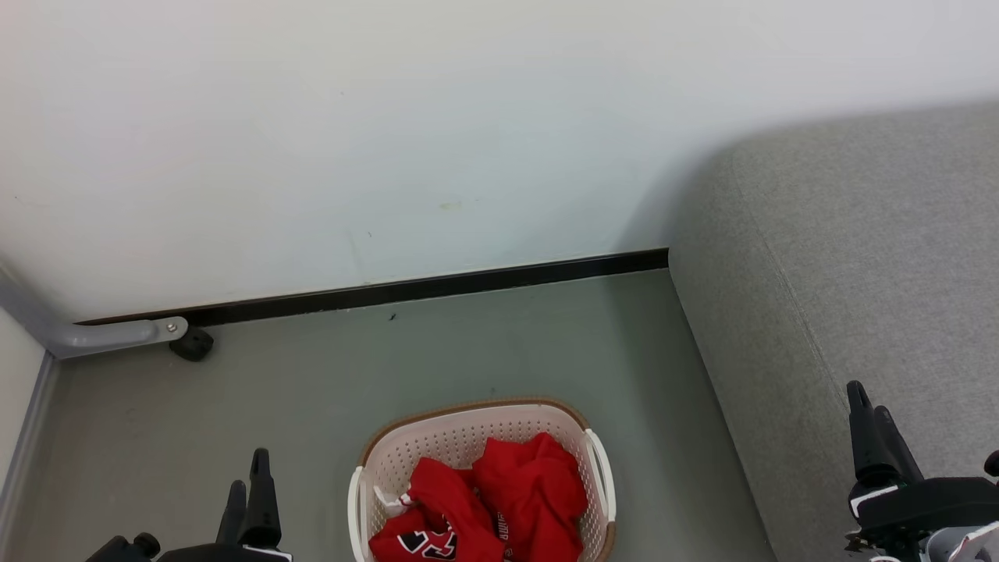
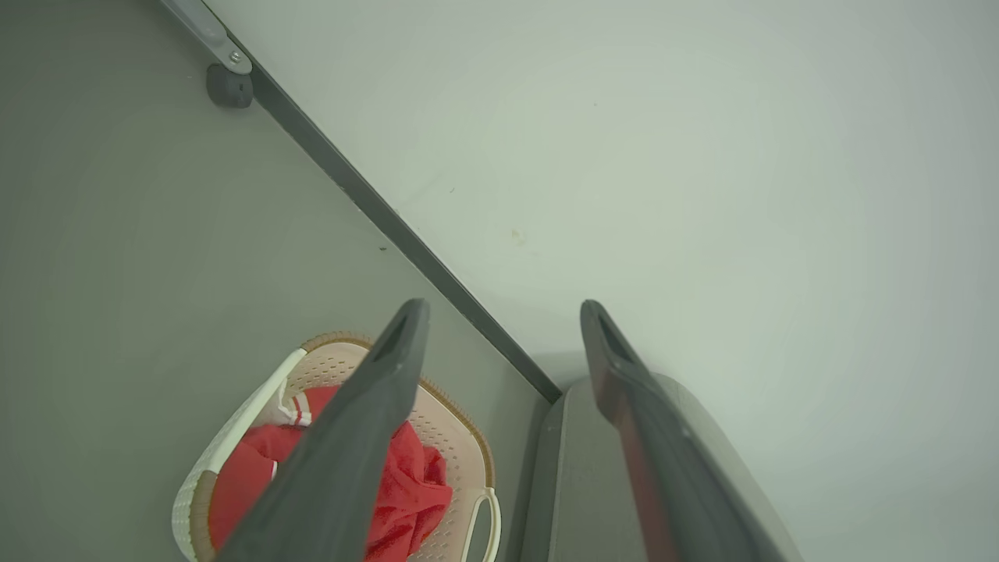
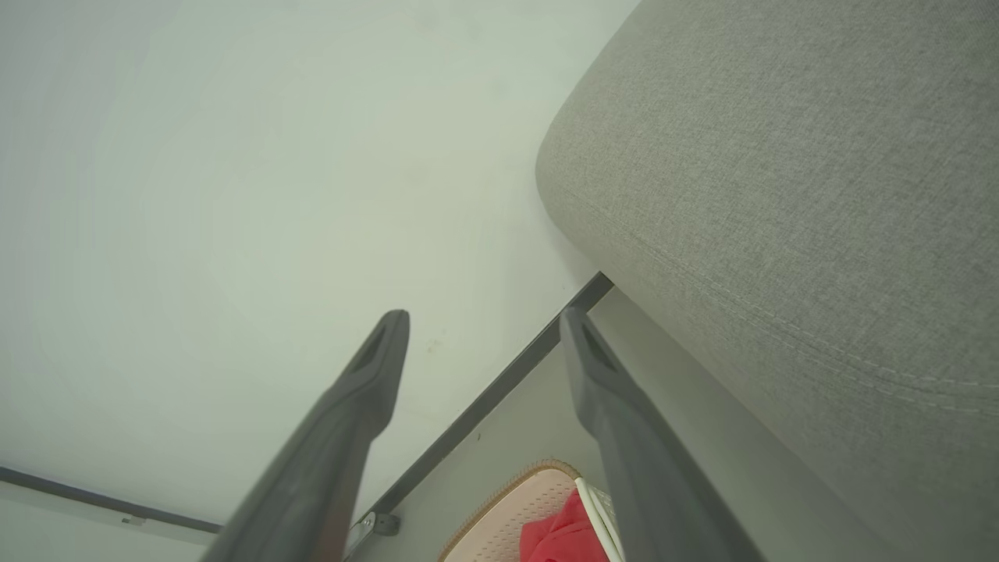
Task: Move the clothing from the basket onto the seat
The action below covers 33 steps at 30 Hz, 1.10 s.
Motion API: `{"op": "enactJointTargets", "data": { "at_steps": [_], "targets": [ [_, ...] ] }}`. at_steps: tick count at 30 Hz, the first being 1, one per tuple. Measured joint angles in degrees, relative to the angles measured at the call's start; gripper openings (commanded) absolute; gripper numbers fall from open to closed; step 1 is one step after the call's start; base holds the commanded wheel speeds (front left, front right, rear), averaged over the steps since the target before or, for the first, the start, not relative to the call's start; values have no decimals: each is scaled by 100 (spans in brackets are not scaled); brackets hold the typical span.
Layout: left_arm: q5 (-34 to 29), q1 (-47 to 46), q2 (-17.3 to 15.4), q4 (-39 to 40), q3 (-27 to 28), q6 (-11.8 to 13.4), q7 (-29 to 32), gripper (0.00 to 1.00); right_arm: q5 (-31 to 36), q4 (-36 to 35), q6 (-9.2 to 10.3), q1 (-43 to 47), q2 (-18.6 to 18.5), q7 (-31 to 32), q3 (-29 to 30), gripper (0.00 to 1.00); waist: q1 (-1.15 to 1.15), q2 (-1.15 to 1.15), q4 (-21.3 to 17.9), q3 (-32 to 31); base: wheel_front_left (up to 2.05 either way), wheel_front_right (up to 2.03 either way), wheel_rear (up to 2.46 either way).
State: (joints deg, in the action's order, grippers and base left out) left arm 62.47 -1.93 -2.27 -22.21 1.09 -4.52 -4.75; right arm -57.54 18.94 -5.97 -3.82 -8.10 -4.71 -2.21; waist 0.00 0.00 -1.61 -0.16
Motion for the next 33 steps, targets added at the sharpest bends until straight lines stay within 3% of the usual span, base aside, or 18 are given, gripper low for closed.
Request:
{"op": "enactJointTargets", "data": {
  "at_steps": [16, 33],
  "targets": [
    [-1880, -41, -398, -98, -352, 7, -331, 100, 1595, 147, 45, -249, -313, -334, -534, 100, 0, 0, -34, -18, 0, 0, 0],
    [-3476, -40, -498, -264, -459, 100, -693, 100, 3142, 446, 33, -451, -572, -692, -1058, 100, 0, 0, -71, -48, 0, 0, 0]
  ]
}}
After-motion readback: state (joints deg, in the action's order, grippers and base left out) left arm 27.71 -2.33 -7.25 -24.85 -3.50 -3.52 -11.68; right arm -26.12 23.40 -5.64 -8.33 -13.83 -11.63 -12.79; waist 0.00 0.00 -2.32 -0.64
